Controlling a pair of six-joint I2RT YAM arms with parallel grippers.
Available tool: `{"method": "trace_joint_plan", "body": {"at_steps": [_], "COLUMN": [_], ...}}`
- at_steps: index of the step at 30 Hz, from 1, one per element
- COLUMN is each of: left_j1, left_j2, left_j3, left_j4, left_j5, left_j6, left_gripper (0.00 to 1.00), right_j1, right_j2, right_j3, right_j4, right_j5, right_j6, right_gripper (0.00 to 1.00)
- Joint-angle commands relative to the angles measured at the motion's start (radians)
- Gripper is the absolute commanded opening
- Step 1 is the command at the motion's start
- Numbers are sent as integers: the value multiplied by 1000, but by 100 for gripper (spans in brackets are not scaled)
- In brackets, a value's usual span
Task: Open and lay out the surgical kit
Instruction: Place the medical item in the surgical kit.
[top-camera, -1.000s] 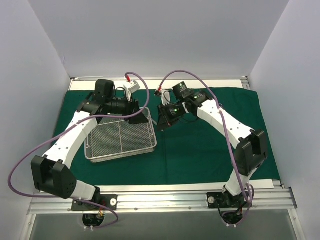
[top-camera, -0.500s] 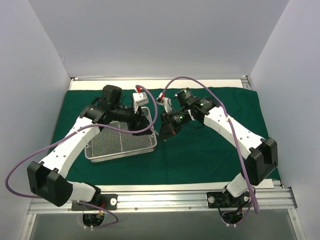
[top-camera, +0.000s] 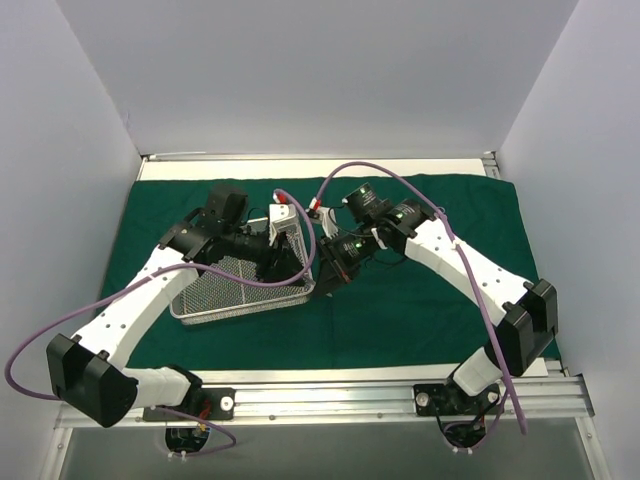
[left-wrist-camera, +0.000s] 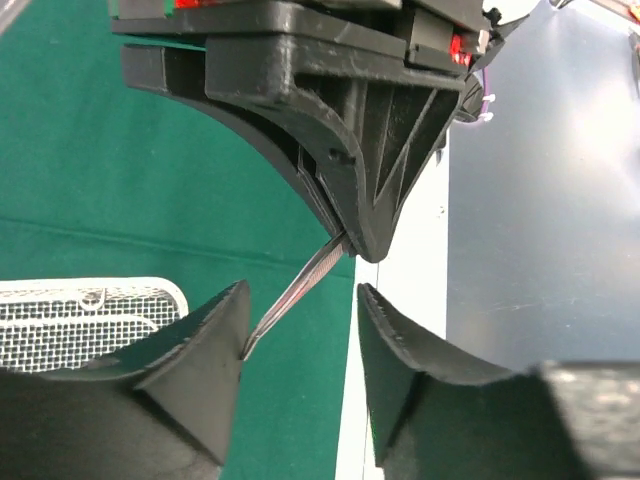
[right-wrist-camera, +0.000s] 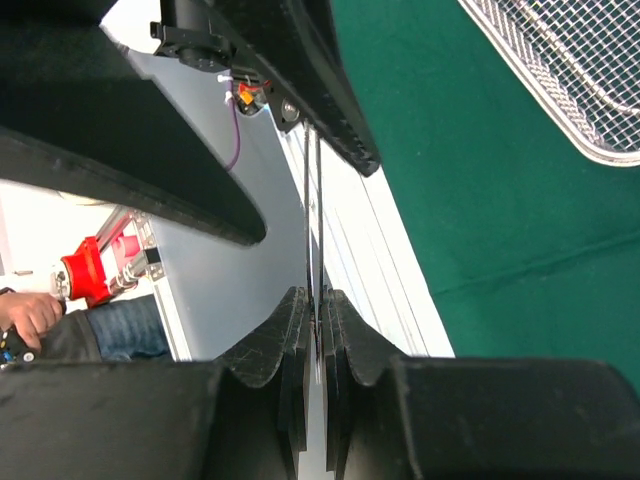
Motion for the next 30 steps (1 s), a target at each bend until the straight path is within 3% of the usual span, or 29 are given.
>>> {"method": "trace_joint_plan", "body": {"at_steps": [1,15,18,23,24,27,30], "left_j1": [-9,-32,-33,-32,-33,-33,-33], "left_j2": [-40,-41,-39,-44,-44,-73,-123], "left_j3": [-7,-13,-11,-14,-17,-30,-60], "left_j4": [-23,-90,-105,-103,-96,-17,98], "left_j5": [93,113,114,87,68,-76,-231], "left_j6": [28,14,16,-4,-18,-76,-134], "left_gripper": [51,21,3,2,2,2,2], "right_j1": [2,19,18,-22,-40,-109,-146], "right_j2": [-46,-23,-9,14,11,-3,-3], "right_j3": [43,86,117,155,163,190,197], "right_j4": [-31,-35,-52,-74,-65,-31,12], "right_j5": [-17,-24,12,89,83,63,59], "right_j6": [-13,-37,-53,-54,-44,10,84], "right_gripper": [0,0,0,1,15,41,56]}}
